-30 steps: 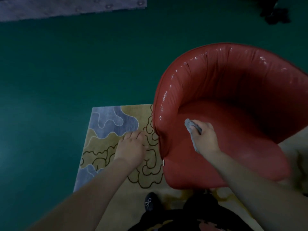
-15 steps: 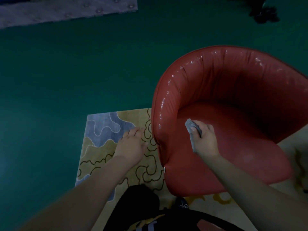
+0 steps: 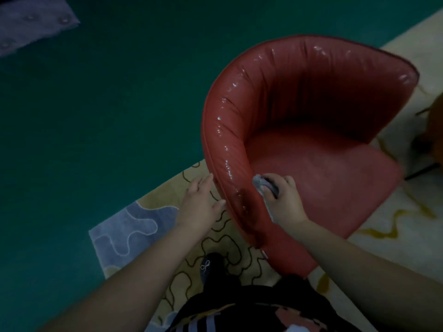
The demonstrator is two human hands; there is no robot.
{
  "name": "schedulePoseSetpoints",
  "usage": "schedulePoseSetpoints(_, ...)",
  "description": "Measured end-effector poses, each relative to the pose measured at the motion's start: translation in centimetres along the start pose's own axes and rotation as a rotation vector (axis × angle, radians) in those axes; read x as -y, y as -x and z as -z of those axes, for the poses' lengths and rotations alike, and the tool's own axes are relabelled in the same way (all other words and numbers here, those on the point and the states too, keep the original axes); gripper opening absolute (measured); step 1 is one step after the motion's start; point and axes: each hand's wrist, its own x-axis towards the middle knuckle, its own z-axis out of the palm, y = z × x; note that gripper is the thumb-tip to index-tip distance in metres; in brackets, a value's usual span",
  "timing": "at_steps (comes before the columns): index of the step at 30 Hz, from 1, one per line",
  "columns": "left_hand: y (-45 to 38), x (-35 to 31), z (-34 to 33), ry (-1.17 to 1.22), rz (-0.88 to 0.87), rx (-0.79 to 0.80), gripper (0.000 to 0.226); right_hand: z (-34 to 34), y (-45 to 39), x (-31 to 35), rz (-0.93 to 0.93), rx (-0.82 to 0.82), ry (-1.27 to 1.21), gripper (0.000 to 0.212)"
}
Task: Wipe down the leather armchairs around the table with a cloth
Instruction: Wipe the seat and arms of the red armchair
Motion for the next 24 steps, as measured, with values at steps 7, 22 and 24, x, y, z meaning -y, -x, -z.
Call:
schedulePoseSetpoints(7,-3.5,1.2,-1.5,0.096,-0.034,0.107,0.101,-3.1,2.3,-0.4,-0.056,-0.149,0.02,0.042)
schedulePoseSetpoints(22,-5.2,2.1,-3.7,0.343,0.008,0.191,0.112,-7.4,2.5,-2.5,-0.162,-0.262,-0.086,0.038)
schedulePoseSetpoints(24,-5.2,2.3,-3.7,0.339,-0.003,0.171,0.112,-7.1,3.2,-2.1,-0.052,-0.257,-0.09,0.038)
